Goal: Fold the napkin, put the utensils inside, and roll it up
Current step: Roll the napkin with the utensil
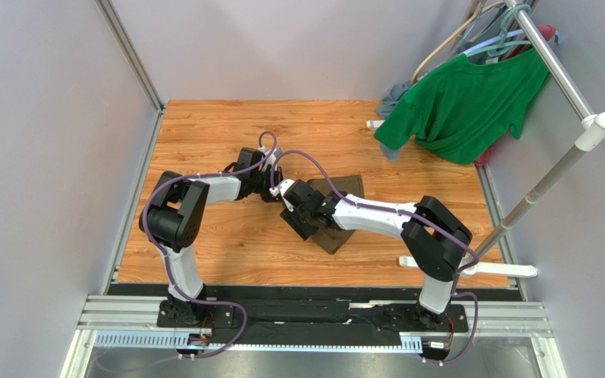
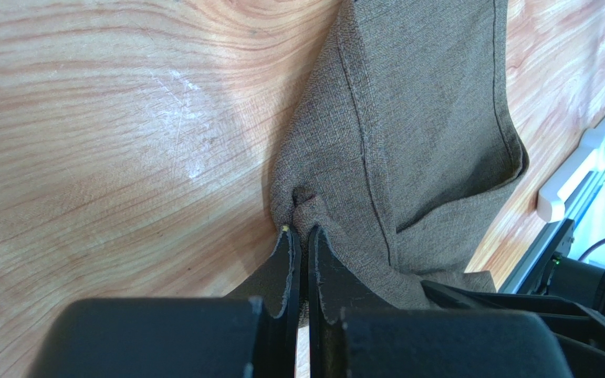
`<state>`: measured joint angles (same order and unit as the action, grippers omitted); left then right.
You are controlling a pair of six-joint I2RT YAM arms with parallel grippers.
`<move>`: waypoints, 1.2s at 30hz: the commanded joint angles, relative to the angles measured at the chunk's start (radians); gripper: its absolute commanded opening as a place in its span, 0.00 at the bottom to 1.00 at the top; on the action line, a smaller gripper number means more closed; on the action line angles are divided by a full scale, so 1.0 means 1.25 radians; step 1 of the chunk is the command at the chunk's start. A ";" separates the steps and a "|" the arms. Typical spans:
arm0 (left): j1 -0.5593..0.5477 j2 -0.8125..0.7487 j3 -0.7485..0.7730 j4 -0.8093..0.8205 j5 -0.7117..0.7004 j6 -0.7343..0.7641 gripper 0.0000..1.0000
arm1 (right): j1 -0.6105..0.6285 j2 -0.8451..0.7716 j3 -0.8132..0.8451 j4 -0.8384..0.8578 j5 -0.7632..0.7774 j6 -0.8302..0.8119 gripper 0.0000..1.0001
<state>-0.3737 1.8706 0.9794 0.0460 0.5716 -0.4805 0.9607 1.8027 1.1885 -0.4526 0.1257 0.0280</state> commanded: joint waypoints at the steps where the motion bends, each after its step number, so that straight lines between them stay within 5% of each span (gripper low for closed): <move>1: -0.004 0.015 0.015 -0.033 0.003 0.024 0.00 | 0.000 0.022 0.022 0.028 0.027 -0.013 0.46; 6: -0.004 0.011 0.015 -0.033 0.004 0.022 0.00 | -0.019 0.051 0.004 0.020 0.022 0.019 0.40; 12: -0.004 -0.015 0.001 -0.026 0.010 0.011 0.00 | -0.080 0.046 -0.046 0.067 -0.126 0.055 0.30; 15: -0.003 -0.047 -0.018 -0.025 -0.006 -0.002 0.16 | -0.121 0.054 -0.078 0.096 -0.234 0.076 0.20; 16: -0.002 -0.074 -0.024 -0.022 -0.022 -0.007 0.33 | -0.129 0.054 -0.084 0.108 -0.285 0.083 0.15; 19: 0.019 -0.141 -0.058 -0.001 -0.045 -0.036 0.62 | -0.165 0.055 -0.114 0.139 -0.388 0.094 0.06; 22: 0.044 -0.199 -0.095 0.017 -0.068 -0.053 0.77 | -0.195 0.059 -0.133 0.166 -0.489 0.104 0.03; 36: 0.047 -0.240 -0.258 0.234 -0.018 -0.073 0.75 | -0.276 0.169 -0.102 0.227 -0.784 0.127 0.00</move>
<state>-0.3126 1.5784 0.6678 0.2169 0.5037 -0.5625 0.6334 1.9388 1.0618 -0.1421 -0.7830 0.1852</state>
